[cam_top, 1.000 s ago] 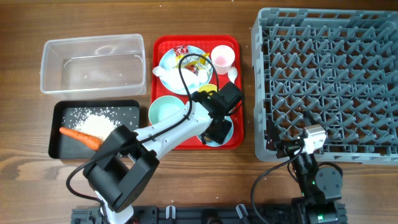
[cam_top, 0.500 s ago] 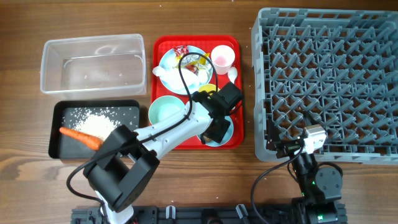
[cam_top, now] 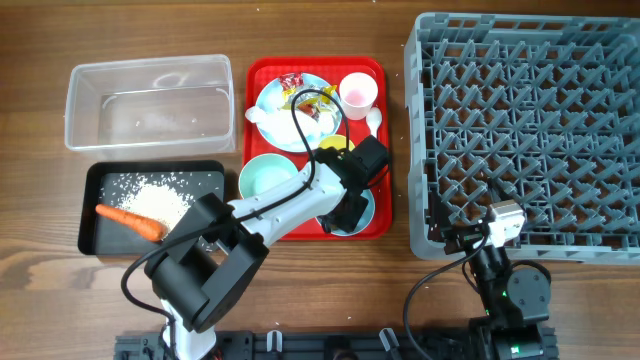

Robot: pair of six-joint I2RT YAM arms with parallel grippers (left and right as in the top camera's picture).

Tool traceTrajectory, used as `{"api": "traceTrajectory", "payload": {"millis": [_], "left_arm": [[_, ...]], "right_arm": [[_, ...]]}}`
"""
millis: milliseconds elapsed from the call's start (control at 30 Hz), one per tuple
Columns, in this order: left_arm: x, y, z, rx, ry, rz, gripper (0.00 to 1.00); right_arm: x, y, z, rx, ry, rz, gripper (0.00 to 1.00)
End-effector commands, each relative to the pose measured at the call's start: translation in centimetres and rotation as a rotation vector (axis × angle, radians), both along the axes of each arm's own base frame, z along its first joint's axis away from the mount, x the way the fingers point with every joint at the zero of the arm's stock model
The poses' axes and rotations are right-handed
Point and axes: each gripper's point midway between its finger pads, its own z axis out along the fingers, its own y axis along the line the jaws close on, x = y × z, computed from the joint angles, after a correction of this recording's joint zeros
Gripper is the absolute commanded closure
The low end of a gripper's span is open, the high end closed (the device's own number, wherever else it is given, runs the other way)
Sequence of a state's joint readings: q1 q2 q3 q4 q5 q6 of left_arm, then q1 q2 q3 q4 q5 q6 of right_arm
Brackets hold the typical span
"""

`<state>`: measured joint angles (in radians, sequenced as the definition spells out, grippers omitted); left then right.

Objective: Sort waste into correct bins and load items into the dishwasher rack
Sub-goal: 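Lower the left gripper into the blue bowl and grasp the mushroom, then carry the mushroom with the left gripper and drop it on the black tray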

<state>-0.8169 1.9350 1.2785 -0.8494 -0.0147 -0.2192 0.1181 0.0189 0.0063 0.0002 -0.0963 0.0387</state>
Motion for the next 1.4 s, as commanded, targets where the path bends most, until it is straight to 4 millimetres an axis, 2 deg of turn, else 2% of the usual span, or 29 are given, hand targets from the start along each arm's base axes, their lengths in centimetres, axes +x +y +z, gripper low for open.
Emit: {"api": "traceTrajectory", "payload": {"millis": [0,167,300,533,700,833,867,1000,1133,1200,1367], "left_arm": [[0.4,0.3,-0.2,0.022,-0.015,0.001,0.62],[0.9,0.1,0.4,0.014,-0.037,0.002,0.68],[1.8,-0.9,2.1,-0.024,-0.073,0.003,0.71],[2.3,-1.5,4.0,-0.035,-0.083,0.003,0.71],[3.4,-2.1,6.9,-0.045,-0.113,0.005,0.74],[4.8,-0.9,9.5,-0.03,-0.134,0.044,0.74],[5.3,-0.1,10.0,-0.022,-0.14,0.065,0.74],[7.7,5.3,11.7,0.002,-0.149,0.204,0.74],[9.5,12.0,12.7,0.032,-0.126,0.381,0.74],[10.1,16.1,12.6,0.055,-0.098,0.496,0.76],[11.1,24.1,12.5,0.068,-0.08,0.769,0.76]], "right_arm": [[0.0,-0.2,0.1,-0.012,-0.007,-0.009,0.0],[0.0,-0.2,0.1,-0.012,-0.007,-0.009,0.0],[0.0,-0.2,0.1,-0.012,-0.007,-0.009,0.0],[0.0,-0.2,0.1,-0.011,-0.007,-0.009,0.0],[0.0,-0.2,0.1,-0.011,-0.007,-0.009,0.0],[0.0,-0.1,0.1,-0.012,-0.007,-0.009,0.0],[0.0,-0.2,0.1,-0.012,-0.007,-0.009,0.0],[0.0,-0.2,0.1,-0.012,-0.007,-0.009,0.0],[0.0,-0.2,0.1,-0.012,-0.007,-0.009,0.0],[0.0,-0.2,0.1,-0.012,-0.007,-0.009,0.0],[0.0,-0.2,0.1,-0.012,-0.007,-0.009,0.0]]}}
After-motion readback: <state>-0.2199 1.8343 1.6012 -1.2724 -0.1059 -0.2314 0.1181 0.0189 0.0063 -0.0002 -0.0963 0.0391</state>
